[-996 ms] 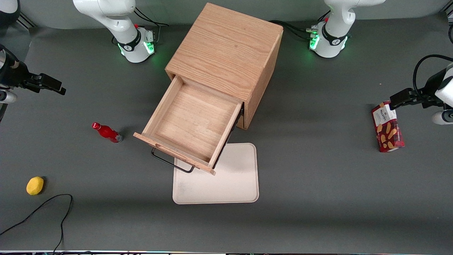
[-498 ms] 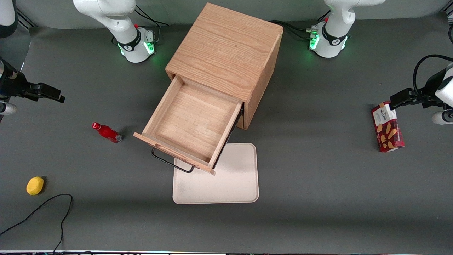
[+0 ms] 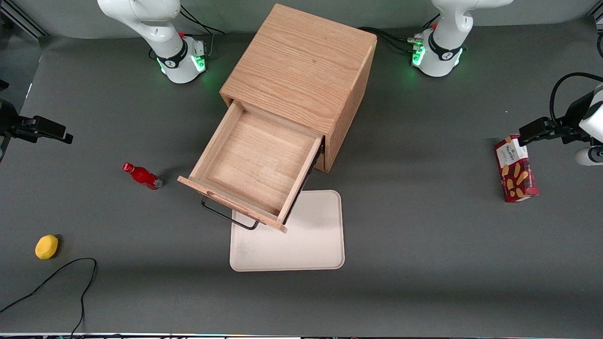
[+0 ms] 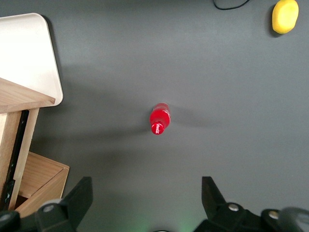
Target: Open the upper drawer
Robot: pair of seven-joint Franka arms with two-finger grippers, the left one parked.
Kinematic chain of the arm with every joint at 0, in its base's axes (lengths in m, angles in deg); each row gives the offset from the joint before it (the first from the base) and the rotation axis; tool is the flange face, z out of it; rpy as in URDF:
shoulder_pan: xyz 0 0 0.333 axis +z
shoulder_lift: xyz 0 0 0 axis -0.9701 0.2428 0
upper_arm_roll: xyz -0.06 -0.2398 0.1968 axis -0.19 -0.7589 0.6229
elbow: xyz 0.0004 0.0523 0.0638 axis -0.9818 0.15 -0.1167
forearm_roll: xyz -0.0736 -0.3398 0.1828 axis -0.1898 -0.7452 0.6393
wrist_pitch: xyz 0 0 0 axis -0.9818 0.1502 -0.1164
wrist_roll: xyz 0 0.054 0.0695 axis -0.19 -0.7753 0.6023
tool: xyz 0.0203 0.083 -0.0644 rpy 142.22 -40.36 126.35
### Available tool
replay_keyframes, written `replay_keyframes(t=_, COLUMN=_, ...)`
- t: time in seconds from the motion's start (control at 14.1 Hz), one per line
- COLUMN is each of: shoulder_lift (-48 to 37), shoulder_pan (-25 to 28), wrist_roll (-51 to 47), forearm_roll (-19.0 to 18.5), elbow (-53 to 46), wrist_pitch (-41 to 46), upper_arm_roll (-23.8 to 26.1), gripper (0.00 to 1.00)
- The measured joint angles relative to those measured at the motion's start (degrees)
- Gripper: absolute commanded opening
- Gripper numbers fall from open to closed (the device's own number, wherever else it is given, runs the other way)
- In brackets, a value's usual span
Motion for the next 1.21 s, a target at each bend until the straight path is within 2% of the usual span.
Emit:
replay_keyframes(t=0.14, shoulder_lift=0.6, shoulder_pan=-0.3, wrist_roll=0.0, forearm_roll=0.0, elbow=-0.1, wrist_pitch=0.0, upper_arm_roll=0.4, gripper=1.0)
replay_keyframes(t=0.36, shoulder_lift=0.8, shoulder_pan=-3.4, wrist_roll=-0.1, forearm_roll=0.0, elbow=-1.2, wrist_pitch=0.4, upper_arm_roll=3.9, gripper=1.0)
replay_keyframes(t=0.57, shoulder_lift=0.8, shoulder_pan=-3.7, wrist_roll=-0.4, forearm_roll=0.0, elbow=-3.8, wrist_pitch=2.7, upper_arm_roll=5.6, gripper=1.0)
replay_keyframes(t=0.92, shoulder_lift=1.0, shoulder_pan=-1.1, wrist_roll=-0.4, forearm_roll=0.0, elbow=-4.5, wrist_pitch=3.3, upper_arm_roll=5.5, gripper=1.0)
replay_keyframes(t=1.21, shoulder_lift=1.4, shoulder_pan=1.3, wrist_roll=-0.4, forearm_roll=0.0, elbow=-4.5, wrist_pitch=3.3, upper_arm_roll=3.2, gripper=1.0)
